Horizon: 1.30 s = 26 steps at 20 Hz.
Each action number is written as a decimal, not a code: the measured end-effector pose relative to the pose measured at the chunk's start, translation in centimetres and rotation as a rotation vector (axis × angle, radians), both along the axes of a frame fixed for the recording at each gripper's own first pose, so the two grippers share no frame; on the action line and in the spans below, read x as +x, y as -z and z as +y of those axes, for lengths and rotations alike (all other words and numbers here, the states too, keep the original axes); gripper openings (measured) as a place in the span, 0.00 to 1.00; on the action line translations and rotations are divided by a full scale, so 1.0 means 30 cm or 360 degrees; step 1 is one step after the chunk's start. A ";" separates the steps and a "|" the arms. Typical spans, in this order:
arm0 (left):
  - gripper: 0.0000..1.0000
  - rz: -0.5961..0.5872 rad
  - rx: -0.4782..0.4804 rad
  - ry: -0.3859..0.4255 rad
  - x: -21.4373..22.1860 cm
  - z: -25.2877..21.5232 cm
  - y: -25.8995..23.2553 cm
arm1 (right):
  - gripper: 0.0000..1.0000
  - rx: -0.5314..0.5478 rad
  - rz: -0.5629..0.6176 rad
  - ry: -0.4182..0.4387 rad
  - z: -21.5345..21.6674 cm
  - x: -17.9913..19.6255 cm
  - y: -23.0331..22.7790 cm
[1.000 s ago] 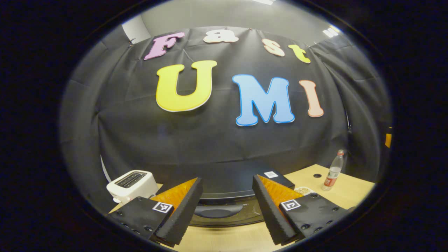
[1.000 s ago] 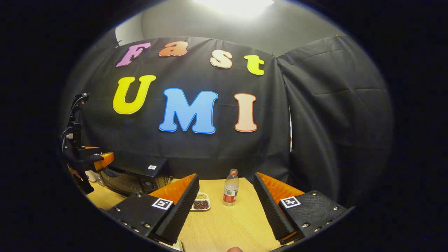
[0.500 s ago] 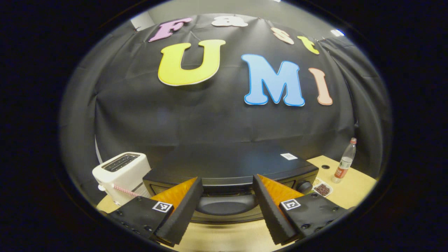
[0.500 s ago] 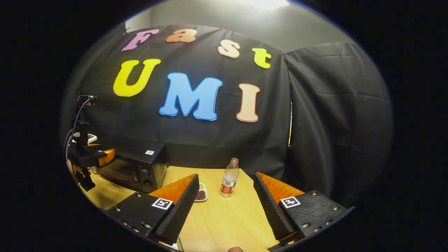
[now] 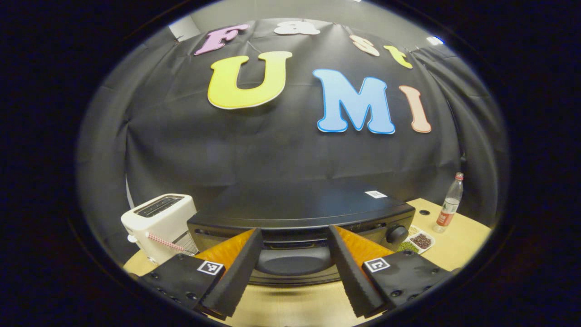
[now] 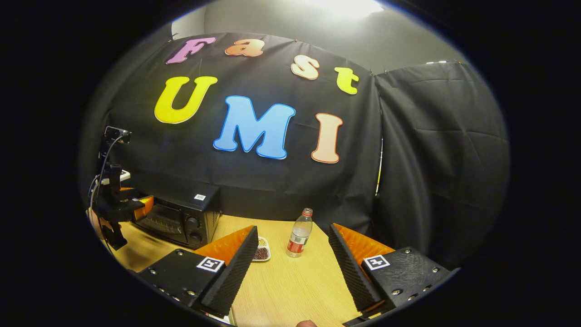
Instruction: Open the electric oven with the left hand, put the food in, and close the electric oven.
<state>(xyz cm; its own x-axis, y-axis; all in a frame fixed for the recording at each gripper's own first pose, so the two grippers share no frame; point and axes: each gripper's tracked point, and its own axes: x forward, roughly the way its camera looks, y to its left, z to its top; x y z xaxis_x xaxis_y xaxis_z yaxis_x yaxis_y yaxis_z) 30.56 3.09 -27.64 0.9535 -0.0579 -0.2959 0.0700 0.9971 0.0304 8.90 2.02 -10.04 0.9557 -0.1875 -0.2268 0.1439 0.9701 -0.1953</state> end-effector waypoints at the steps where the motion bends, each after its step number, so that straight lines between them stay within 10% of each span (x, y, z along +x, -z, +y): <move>1: 1.00 -0.0001 0.0005 -0.0004 -0.022 0.000 -0.002 | 0.96 0.0001 -0.0007 -0.0006 -0.002 -0.004 -0.006; 26: 0.96 0.0247 -0.0044 -0.0183 -0.453 0.012 0.247 | 0.96 0.0068 0.0132 -0.0269 0.030 -0.158 0.078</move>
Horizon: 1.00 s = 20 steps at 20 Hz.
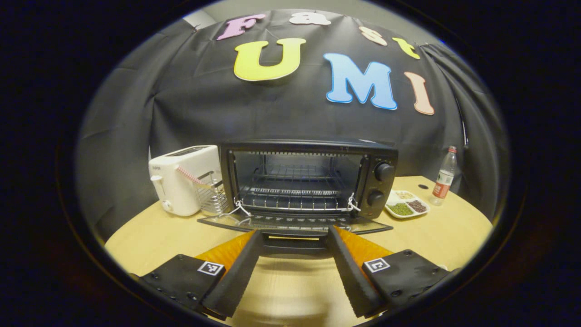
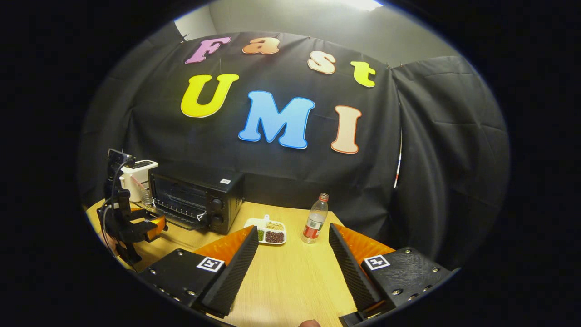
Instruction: Open the electric oven with the left hand, put the food in, and close the electric oven.
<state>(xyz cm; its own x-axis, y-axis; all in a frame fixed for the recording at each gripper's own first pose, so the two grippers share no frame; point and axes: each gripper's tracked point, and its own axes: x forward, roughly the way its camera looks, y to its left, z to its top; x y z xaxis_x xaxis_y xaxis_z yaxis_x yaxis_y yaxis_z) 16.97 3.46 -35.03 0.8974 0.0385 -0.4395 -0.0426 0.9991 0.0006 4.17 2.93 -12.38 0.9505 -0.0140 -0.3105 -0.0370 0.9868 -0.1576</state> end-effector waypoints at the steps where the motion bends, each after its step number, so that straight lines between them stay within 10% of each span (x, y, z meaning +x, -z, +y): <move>1: 0.96 0.0012 -0.0003 -0.0013 -0.010 0.006 0.013 | 0.96 0.0008 0.0008 -0.0023 0.008 -0.001 0.007; 11: 0.96 -0.0059 0.0072 0.0013 -0.075 -0.026 -0.081 | 0.96 0.0101 -0.0001 -0.0247 0.110 -0.013 0.003; 20: 0.96 0.0015 0.0046 0.0015 0.046 -0.017 -0.023 | 0.96 0.0118 0.0022 -0.0164 0.062 -0.006 0.019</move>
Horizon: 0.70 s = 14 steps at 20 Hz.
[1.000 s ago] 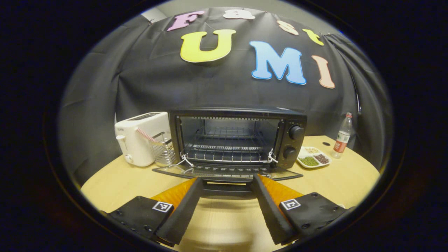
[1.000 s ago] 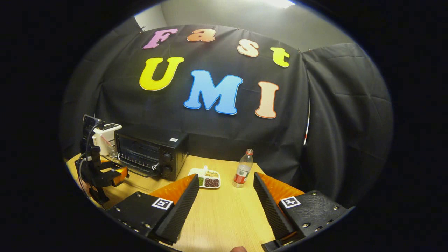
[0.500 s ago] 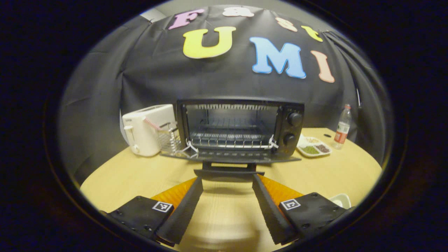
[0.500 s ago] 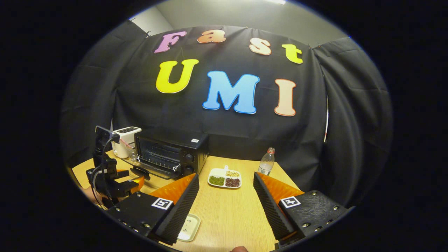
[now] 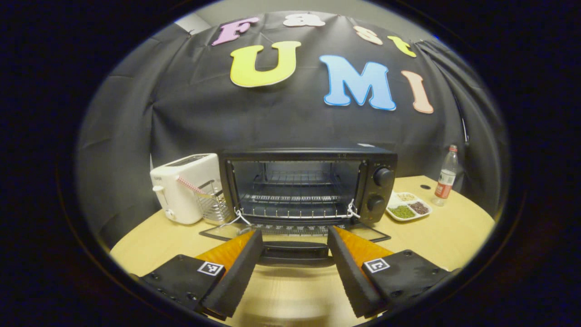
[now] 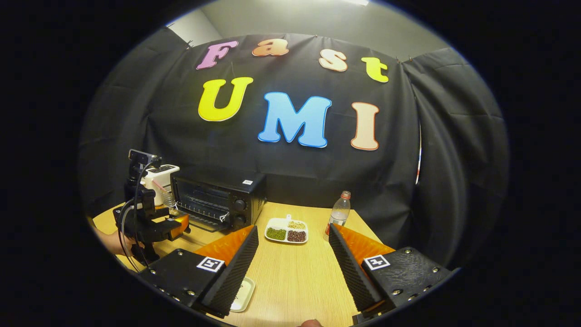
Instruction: Open the electric oven with the left hand, put the food in, and close the electric oven.
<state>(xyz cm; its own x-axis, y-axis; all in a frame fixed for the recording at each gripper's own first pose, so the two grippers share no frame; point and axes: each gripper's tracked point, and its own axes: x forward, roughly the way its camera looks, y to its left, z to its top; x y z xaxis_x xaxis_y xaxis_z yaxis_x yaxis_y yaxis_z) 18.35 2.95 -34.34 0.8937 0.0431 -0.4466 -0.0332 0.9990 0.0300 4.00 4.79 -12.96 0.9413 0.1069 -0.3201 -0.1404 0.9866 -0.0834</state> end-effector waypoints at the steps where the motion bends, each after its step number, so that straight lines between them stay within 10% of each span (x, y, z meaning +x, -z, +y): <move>1: 0.96 0.0005 -0.0012 -0.0013 0.002 0.007 0.009 | 0.96 0.0006 -0.0001 0.0001 0.005 0.004 -0.002; 8: 0.96 0.0006 -0.0008 -0.0051 -0.074 0.045 -0.031 | 0.96 0.0071 0.0106 -0.0111 0.078 0.000 0.063; 14: 0.98 -0.0278 0.0033 -0.0047 -0.190 0.053 -0.406 | 0.96 0.0386 0.0486 -0.0295 0.177 -0.037 0.214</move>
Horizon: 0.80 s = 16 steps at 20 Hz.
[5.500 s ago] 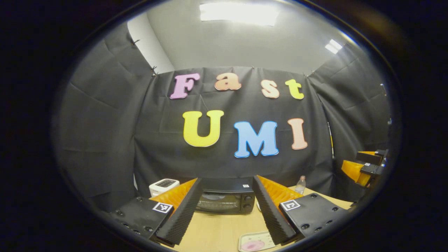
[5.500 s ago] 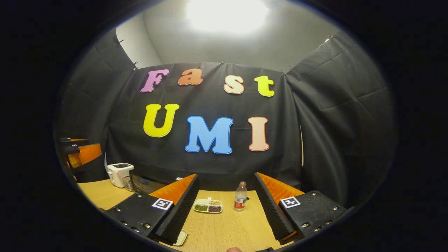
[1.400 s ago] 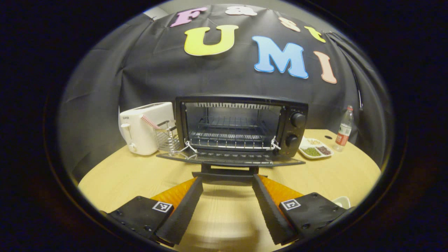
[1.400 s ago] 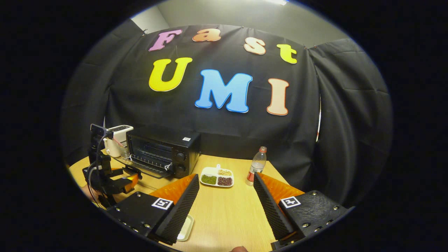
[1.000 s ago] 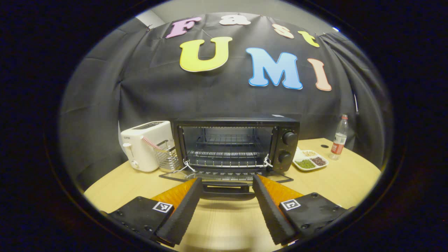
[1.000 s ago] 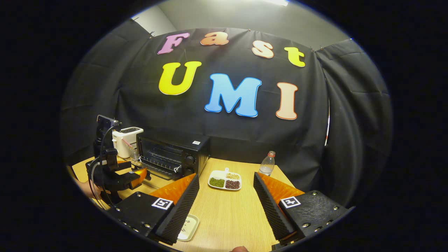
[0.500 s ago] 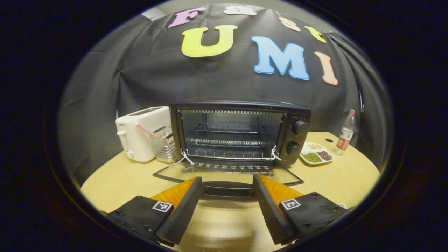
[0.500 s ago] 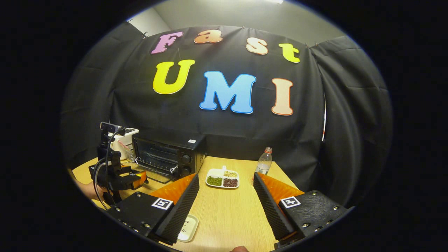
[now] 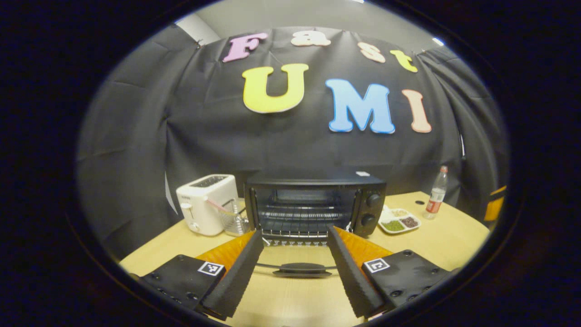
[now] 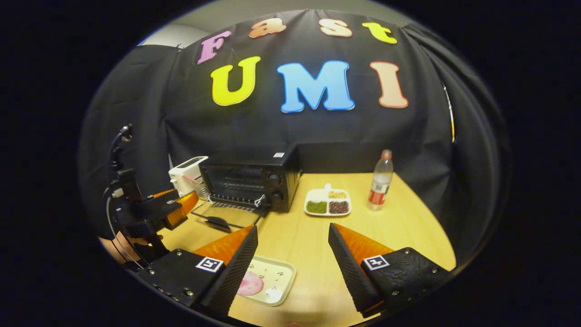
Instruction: Open the electric oven with the left hand, put the food in, and close the electric oven.
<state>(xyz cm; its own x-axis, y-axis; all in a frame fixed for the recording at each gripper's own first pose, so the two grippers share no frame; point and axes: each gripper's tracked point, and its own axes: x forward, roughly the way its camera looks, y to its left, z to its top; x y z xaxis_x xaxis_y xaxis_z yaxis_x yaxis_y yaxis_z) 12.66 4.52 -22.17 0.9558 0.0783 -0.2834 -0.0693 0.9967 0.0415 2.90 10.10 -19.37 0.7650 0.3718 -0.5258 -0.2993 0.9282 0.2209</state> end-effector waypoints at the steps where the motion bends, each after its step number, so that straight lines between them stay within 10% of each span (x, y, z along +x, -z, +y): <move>1: 0.96 -0.0048 0.0010 -0.0006 -0.028 0.007 -0.066 | 0.96 0.0045 0.0075 -0.0022 0.013 -0.006 0.027; 16: 1.00 -0.0185 0.0056 -0.0167 -0.335 0.102 -0.363 | 0.98 0.0518 0.1167 -0.0142 0.127 -0.152 0.396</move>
